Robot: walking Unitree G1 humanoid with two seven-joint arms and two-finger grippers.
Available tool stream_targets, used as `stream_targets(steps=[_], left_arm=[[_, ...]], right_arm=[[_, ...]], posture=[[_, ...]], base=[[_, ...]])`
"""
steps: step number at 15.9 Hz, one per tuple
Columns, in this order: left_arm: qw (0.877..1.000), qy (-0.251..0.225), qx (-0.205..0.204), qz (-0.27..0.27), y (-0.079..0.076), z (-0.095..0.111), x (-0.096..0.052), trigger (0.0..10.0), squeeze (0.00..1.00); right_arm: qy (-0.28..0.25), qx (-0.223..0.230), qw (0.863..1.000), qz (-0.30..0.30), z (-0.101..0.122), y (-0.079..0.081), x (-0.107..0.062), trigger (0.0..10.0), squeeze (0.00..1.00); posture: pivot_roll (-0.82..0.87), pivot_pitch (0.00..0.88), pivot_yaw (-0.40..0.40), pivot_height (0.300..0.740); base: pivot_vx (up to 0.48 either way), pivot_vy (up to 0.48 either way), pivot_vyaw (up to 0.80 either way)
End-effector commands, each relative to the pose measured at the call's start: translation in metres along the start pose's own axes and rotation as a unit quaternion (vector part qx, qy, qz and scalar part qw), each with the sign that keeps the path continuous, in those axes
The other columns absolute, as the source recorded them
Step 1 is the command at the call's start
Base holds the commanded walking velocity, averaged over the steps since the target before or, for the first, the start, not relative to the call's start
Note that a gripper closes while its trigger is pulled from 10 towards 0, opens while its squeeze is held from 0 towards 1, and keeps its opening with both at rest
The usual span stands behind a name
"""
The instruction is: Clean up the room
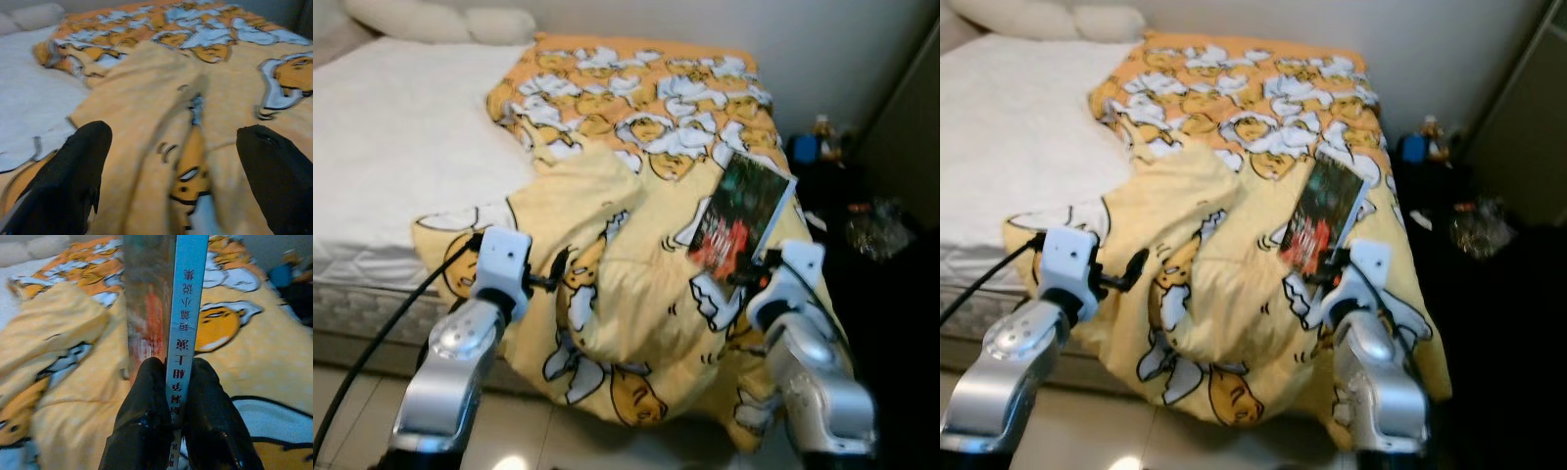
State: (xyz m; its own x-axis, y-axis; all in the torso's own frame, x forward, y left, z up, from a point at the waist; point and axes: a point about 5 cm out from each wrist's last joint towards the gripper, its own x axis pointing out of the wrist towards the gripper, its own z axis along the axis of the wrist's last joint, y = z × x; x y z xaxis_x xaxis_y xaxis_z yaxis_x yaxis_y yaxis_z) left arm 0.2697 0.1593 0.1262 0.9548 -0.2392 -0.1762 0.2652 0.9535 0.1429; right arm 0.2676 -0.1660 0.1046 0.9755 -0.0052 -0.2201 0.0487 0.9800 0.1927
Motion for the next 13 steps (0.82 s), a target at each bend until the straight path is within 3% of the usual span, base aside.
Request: stream_targets(steps=[1, 3, 9, 13], left_arm=[[1.000, 0.003, 0.007, 0.008, 0.0055, -0.0002, -0.0031, 10.0, 0.00], [1.000, 0.002, 0.010, 0.007, 0.0065, 0.0017, -0.0022, 10.0, 0.00], [1.000, 0.001, 0.011, 0.000, 0.0051, 0.0033, -0.0002, 10.0, 0.00], [1.000, -0.001, 0.011, -0.003, 0.0052, 0.0049, 0.0012, 10.0, 0.00]], right_arm=[[-0.010, 0.006, 1.000, -0.003, 0.0042, 0.0012, -0.0004, 10.0, 0.00], [-0.008, 0.011, 1.000, -0.005, 0.0029, 0.0017, -0.0009, 10.0, 0.00], [-0.004, 0.018, 1.000, -0.010, 0.0000, 0.0021, -0.0018, 10.0, 0.00], [-0.003, 0.022, 1.000, -0.013, -0.0013, 0.0012, -0.0019, 10.0, 0.00]], posture=[[-0.03, 0.000, 0.023, 0.740], [-0.03, 0.000, 0.030, 0.740], [-0.03, 0.000, 0.037, 0.740], [-0.03, 0.000, 0.042, 0.740]], base=[[0.000, 0.334, -0.60], [0.000, 0.334, -0.44], [0.000, 0.337, 0.00], [0.000, 0.378, -0.62]])
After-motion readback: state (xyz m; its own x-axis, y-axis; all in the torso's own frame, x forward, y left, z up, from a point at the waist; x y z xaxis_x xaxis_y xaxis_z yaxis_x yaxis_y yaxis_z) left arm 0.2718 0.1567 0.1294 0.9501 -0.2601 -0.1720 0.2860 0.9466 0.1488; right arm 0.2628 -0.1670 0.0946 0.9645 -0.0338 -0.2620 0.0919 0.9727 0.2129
